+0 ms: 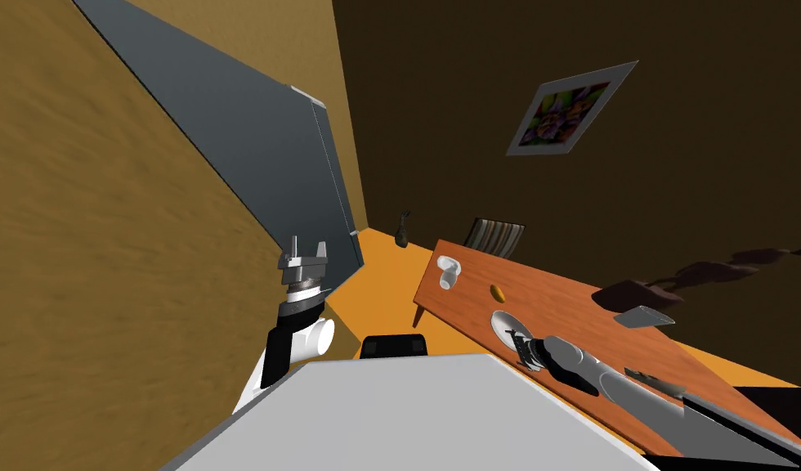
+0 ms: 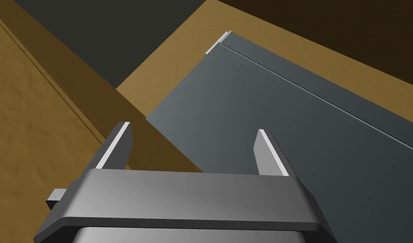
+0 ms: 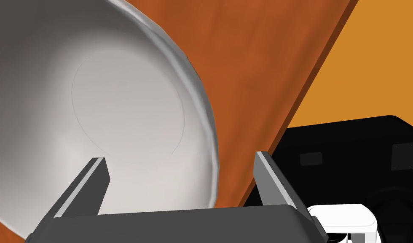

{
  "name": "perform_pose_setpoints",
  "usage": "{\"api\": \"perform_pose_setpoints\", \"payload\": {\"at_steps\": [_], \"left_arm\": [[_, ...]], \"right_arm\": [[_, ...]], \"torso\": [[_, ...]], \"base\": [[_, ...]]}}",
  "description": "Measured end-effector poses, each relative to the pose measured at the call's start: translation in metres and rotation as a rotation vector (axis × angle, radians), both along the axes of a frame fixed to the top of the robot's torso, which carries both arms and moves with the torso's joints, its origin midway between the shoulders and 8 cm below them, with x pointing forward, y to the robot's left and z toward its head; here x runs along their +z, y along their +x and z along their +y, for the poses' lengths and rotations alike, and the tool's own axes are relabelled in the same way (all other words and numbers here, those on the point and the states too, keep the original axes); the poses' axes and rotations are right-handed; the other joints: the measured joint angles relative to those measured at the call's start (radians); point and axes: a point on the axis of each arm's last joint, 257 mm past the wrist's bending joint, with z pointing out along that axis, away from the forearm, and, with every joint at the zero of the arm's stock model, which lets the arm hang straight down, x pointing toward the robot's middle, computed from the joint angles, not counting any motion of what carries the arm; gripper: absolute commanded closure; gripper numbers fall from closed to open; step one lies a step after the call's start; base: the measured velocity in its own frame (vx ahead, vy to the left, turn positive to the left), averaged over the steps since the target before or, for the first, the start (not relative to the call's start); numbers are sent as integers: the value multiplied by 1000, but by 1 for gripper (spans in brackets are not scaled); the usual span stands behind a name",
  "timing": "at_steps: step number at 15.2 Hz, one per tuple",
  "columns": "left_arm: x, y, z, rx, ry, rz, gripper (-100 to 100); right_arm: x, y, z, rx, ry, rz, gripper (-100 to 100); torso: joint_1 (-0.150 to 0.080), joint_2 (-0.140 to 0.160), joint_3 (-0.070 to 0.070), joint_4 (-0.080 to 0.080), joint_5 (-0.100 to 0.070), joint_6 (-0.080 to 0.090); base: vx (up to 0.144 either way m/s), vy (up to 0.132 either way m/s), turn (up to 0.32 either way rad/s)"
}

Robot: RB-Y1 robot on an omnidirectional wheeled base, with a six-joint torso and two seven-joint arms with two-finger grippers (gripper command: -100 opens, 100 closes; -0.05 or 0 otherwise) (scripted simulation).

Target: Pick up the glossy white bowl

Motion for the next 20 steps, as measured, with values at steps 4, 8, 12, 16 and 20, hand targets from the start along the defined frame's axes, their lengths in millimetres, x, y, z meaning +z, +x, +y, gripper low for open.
{"api": "perform_pose_setpoints", "payload": {"at_steps": [4,8,12,16,20], "left_arm": [[0,0,0,0,0,0,0],[0,0,0,0,0,0,0],[0,0,0,0,0,0,0],[0,0,0,0,0,0,0],[0,0,0,0,0,0,0]], "right_arm": [[-1,-19,-6,-35,-2,4,-100],[-1,-35,-14,-68,-6,1,-100],[-1,-53,-21,-105,-10,6,100],[1,-45,-22,-96,-14,-8,100],[6,-22,-18,-70,-8,-23,100]], "torso": [[0,0,0,0,0,0],[0,0,0,0,0,0],[0,0,0,0,0,0],[0,-5,-5,-5,-1,3],[-5,-7,-7,-8,-2,9]], "base": [[-12,-1,95],[-11,0,137],[-9,-2,56],[1,0,20],[16,2,-218]]}}
